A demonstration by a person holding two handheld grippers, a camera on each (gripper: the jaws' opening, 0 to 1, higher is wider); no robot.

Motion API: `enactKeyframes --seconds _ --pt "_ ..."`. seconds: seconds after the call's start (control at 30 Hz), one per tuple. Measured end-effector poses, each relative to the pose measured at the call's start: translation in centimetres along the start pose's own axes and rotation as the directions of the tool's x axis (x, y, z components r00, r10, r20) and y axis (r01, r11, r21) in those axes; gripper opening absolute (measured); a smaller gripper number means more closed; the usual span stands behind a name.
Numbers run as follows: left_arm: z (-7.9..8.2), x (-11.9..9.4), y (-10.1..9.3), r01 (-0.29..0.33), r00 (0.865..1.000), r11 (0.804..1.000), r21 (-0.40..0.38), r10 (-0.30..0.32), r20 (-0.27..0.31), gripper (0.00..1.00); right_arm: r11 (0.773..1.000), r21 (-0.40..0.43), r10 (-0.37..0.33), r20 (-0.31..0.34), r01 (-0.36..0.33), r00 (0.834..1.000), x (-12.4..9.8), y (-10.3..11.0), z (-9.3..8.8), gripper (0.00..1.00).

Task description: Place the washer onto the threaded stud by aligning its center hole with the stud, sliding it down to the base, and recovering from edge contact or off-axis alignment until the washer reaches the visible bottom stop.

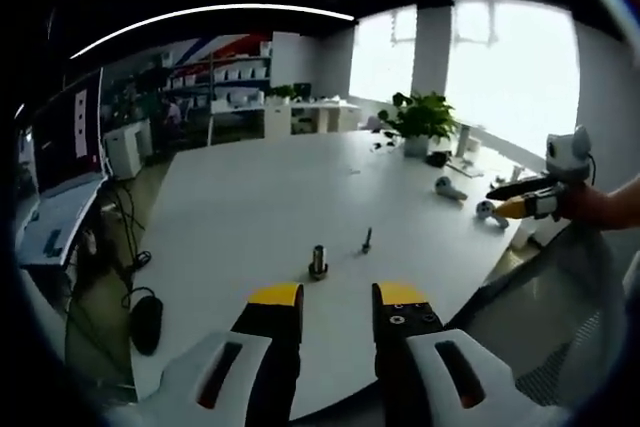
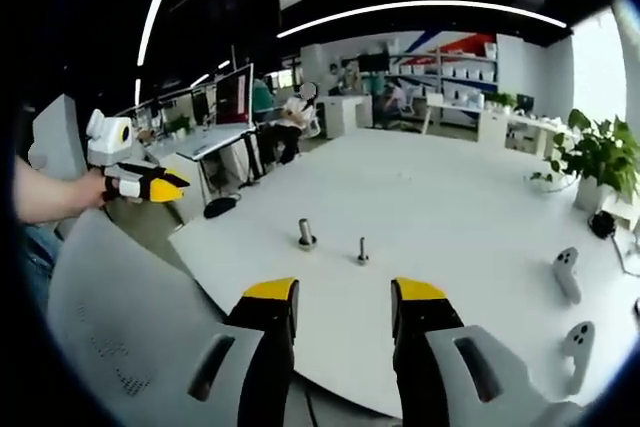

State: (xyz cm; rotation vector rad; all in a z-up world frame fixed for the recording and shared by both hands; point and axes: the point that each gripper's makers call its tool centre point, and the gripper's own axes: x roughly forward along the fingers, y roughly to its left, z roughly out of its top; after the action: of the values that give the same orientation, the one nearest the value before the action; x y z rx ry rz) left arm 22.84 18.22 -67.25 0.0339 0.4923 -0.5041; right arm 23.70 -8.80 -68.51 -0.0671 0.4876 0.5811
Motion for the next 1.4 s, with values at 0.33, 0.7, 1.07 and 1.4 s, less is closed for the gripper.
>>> enactKeyframes --seconds 0.33,0.7,1.07,1.4 --pt "-0.5 0.2 -0.5 0.017 1.0 0.998 0.054 -0.016 -0.026 0.24 1.0 -0.028 0.002 -0.028 -0.002 1.0 0.3 0.2 -0.4 0.39" --pt "-0.9 0.3 -0.5 0.021 0.999 0.997 0.076 -0.017 -0.046 0.22 0.999 -0.033 -0.006 -0.046 0.004 0.999 0.3 0.2 -0.8 0.38" --pt "-0.3 -0.1 0.0 0.004 1.0 0.999 0.047 -0.004 -0.008 0.2 0.999 -0.033 0.001 -0.065 -0.003 0.998 0.3 0.3 -1.1 0.37" --pt "-0.4 0.0 -0.1 0.002 1.0 0.999 0.05 -0.001 -0.018 0.19 1.0 -0.026 0.008 -0.054 -0.009 0.999 0.3 0.3 -1.0 0.37"
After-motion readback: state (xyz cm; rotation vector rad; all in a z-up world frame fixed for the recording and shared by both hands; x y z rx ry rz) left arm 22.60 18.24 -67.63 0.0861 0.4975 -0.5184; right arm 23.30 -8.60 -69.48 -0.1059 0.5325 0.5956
